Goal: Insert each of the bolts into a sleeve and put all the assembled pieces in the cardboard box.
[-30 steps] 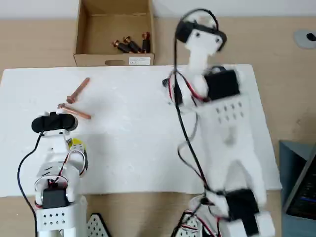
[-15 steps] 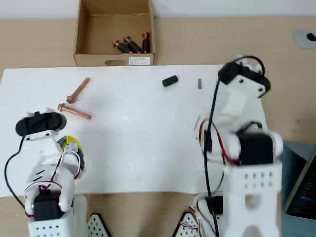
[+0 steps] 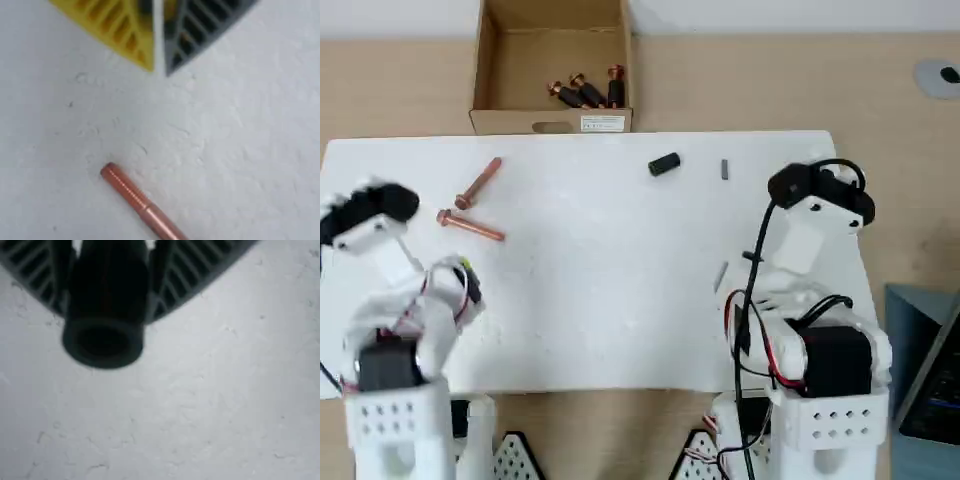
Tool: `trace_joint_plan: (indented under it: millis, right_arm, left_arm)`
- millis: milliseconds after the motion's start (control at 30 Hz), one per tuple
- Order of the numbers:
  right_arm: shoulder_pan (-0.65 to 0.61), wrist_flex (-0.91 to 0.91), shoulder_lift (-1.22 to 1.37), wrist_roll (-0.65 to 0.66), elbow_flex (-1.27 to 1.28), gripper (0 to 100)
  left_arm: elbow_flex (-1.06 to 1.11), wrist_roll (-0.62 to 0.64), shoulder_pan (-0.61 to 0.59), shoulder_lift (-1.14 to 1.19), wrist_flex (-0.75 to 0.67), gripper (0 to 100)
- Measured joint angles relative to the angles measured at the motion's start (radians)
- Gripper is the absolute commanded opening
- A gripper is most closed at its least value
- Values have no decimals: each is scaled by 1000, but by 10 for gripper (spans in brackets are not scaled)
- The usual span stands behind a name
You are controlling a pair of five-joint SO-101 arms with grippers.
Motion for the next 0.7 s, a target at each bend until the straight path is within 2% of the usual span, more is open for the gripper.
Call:
trace_joint_plan:
  millis: [167, 333, 600, 700]
  right_arm:
    - [6, 0, 0, 0, 0, 9]
    - [69, 0, 0, 0, 0, 9]
    - [127, 0, 0, 0, 0, 9]
    - [129, 0, 0, 0, 2, 9]
  left_arm:
    - [-169, 107, -57, 302, 0, 19]
    - [-325, 199, -115, 614, 0, 19]
    - [-589, 276, -135, 985, 0, 22]
    - [-658, 276, -133, 1080, 0, 79]
